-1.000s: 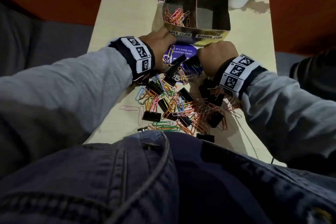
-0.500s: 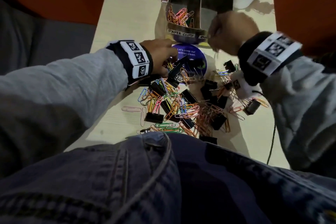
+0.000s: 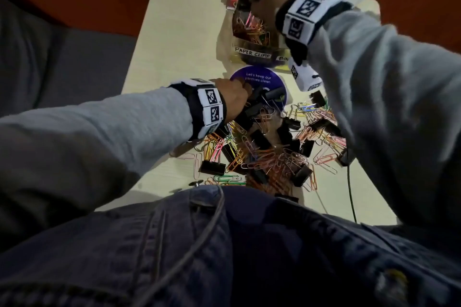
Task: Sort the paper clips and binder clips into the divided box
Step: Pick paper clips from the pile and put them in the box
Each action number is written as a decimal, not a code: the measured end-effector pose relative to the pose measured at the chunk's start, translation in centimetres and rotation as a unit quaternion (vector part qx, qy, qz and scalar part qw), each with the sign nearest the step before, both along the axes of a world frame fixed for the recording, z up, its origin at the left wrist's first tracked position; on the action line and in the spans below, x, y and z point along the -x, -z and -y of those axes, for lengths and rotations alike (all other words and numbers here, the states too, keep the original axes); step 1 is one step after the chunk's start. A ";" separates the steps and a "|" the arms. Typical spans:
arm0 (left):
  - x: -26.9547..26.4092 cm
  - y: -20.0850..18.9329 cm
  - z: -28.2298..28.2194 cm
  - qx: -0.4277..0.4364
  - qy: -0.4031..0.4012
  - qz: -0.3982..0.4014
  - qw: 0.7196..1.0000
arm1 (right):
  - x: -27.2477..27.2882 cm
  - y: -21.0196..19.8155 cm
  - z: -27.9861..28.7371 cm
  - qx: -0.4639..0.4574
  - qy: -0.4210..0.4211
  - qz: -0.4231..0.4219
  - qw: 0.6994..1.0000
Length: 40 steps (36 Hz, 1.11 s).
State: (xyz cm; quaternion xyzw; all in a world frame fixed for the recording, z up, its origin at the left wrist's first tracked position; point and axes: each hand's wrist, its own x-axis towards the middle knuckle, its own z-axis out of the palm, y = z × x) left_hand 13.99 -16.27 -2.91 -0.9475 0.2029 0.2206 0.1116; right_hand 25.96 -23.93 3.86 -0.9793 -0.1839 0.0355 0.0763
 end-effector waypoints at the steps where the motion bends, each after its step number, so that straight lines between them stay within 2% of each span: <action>1: 0.2 -0.1 0.1 0.016 -0.006 0.005 1.000 | -0.2 0.0 0.8 -0.016 0.000 0.004 1.000; 2: 0.3 -0.1 0.0 0.024 -0.012 0.001 1.000 | -0.2 -0.4 1.5 -0.031 0.010 0.002 0.999; 5: 0.2 0.1 -0.3 0.045 -0.021 0.002 0.999 | -0.2 -0.5 5.0 -0.062 0.046 0.081 0.994; 7: 0.2 0.2 -0.3 0.055 -0.026 0.008 0.998 | 0.8 -0.6 7.9 -0.077 0.077 0.079 0.991; 11: 0.2 0.3 -0.1 0.046 -0.037 0.005 0.998 | 3.6 -1.4 13.8 0.001 0.081 -0.044 0.996; 15: 0.3 0.4 -0.1 0.046 -0.041 -0.005 0.998 | 6.1 1.3 16.9 0.148 0.076 -0.138 0.976; 19: 0.4 0.2 -0.4 0.065 -0.046 -0.001 0.997 | 8.0 3.9 17.6 0.228 0.042 -0.160 0.960; 23: 0.7 -0.3 -0.9 0.091 -0.071 0.006 0.993 | 8.7 5.2 17.1 0.224 0.043 -0.114 0.967; 27: 0.9 -0.5 -1.3 0.121 -0.084 0.006 0.989 | 8.9 4.9 16.7 0.232 0.020 -0.108 0.967; 34: 1.0 -0.4 -1.1 0.104 -0.056 0.014 0.993 | 9.9 4.7 16.1 0.263 -0.058 -0.109 0.957; 40: 0.9 -0.8 -0.5 0.076 -0.009 0.010 0.997 | 10.9 4.8 15.4 0.277 -0.086 -0.090 0.953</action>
